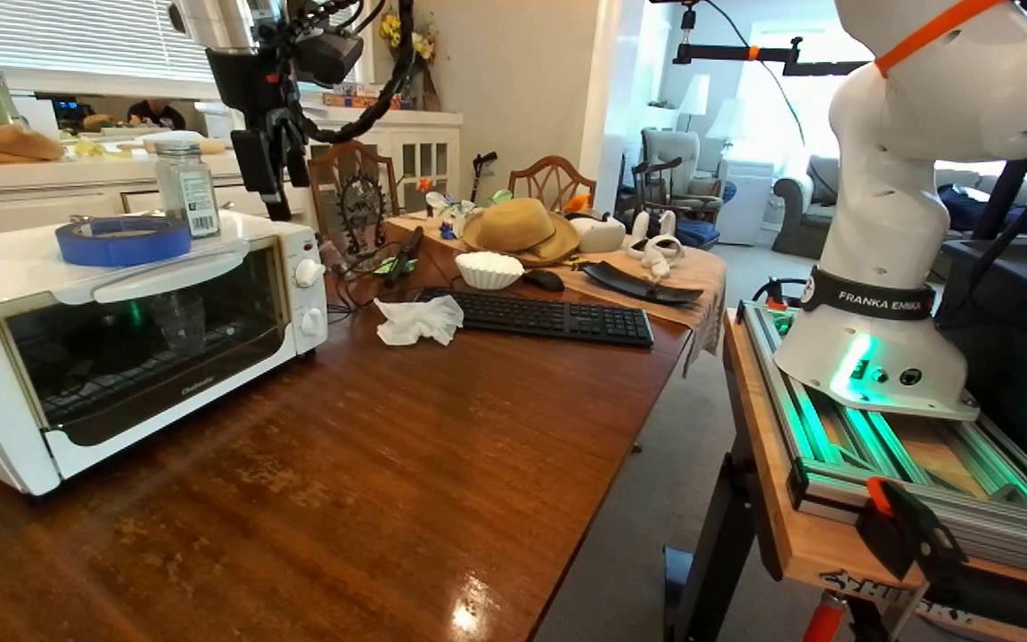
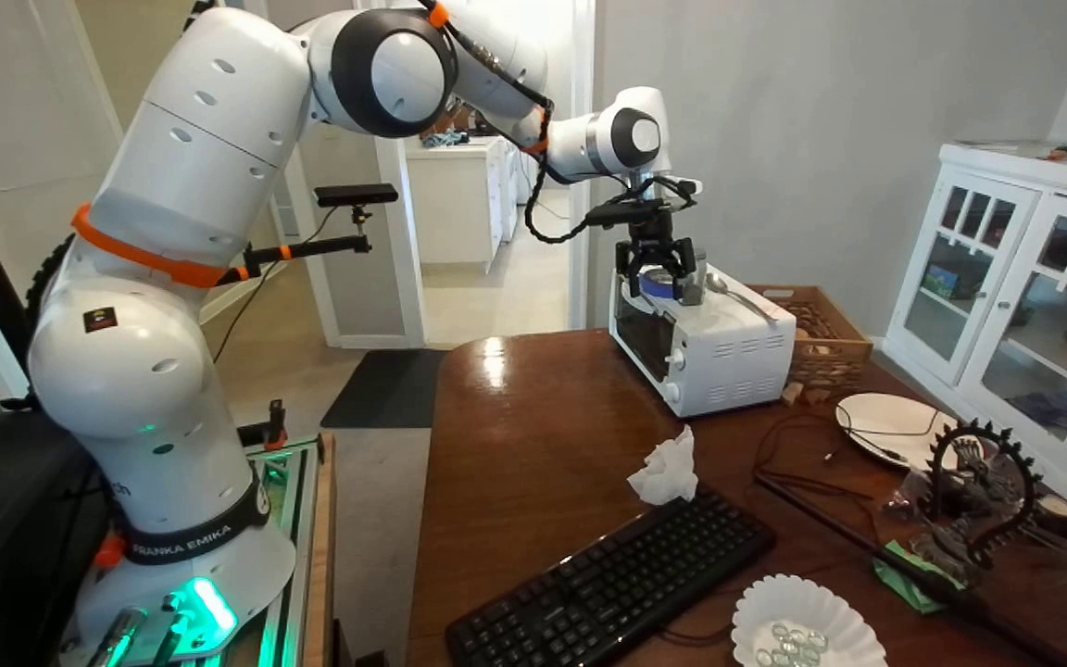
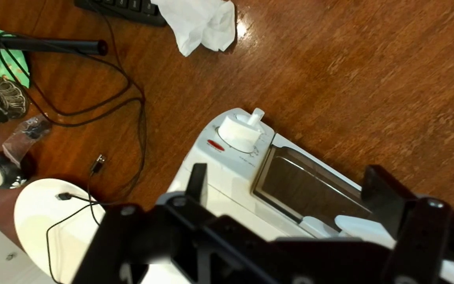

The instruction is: Put the spoon on top of the oven grill

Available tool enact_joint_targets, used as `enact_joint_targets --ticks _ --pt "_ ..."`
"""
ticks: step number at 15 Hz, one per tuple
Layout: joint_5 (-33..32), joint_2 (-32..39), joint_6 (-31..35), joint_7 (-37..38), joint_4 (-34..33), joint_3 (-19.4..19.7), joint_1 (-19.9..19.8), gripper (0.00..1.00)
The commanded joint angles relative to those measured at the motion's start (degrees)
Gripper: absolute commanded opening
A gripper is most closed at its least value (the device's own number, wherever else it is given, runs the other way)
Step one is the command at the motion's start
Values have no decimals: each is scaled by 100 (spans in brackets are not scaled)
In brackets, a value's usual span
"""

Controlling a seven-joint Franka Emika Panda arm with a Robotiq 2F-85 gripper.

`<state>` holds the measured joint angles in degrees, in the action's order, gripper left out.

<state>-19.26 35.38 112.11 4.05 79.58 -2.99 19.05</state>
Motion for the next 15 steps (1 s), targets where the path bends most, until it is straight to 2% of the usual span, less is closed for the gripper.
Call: enact_joint_targets --ticks 1,7,15 --pt "-20 13 -26 13 -31 -41 -25 100" --pt "-45 3 -148 54 -48 -25 -3 100" --pt "-18 -111 -758 767 -79 -22 190 100"
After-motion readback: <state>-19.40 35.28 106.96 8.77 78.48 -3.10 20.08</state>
